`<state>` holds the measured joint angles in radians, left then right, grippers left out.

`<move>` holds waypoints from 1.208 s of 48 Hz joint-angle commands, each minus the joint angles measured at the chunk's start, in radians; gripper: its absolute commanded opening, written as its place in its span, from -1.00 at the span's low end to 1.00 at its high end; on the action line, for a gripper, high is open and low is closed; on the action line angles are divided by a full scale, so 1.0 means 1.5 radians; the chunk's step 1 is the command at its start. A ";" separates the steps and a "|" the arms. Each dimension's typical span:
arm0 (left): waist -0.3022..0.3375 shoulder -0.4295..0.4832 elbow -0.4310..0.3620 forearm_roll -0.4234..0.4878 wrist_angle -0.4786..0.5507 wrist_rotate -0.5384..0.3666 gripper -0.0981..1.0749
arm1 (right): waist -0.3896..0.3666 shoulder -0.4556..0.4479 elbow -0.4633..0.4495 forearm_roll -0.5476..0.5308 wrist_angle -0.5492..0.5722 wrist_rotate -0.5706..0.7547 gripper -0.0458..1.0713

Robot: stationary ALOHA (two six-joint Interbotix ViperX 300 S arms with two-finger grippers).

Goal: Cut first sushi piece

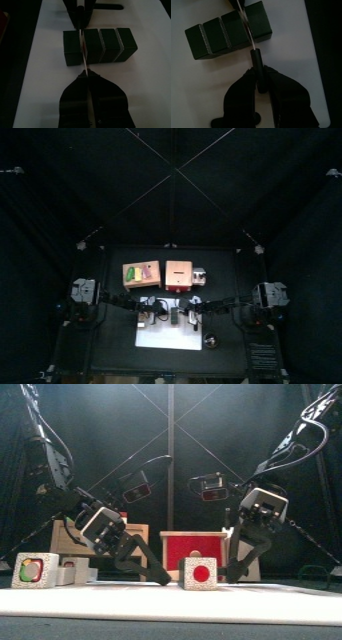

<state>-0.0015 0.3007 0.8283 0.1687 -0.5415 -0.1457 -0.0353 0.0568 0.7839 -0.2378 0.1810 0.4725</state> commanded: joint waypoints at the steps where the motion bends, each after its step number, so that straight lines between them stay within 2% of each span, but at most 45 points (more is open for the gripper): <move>1: -0.014 -0.001 0.008 0.003 0.019 0.001 -0.29 | -0.013 0.000 0.002 0.002 0.019 0.003 -0.69; 20: -0.013 -0.001 0.002 -0.004 0.037 0.004 -0.29 | -0.016 0.017 -0.015 -0.013 0.018 0.003 -0.69; 42: 0.048 -0.019 -0.004 0.040 0.038 0.004 -0.29 | -0.043 0.008 -0.021 -0.027 0.022 0.003 -0.69; 58: 0.055 -0.033 -0.009 0.061 0.042 0.004 -0.29 | -0.040 -0.008 -0.020 -0.028 0.027 0.003 -0.69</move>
<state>0.0859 0.2777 0.8115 0.2516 -0.4893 -0.1396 -0.0767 0.0798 0.7517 -0.2823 0.2056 0.4725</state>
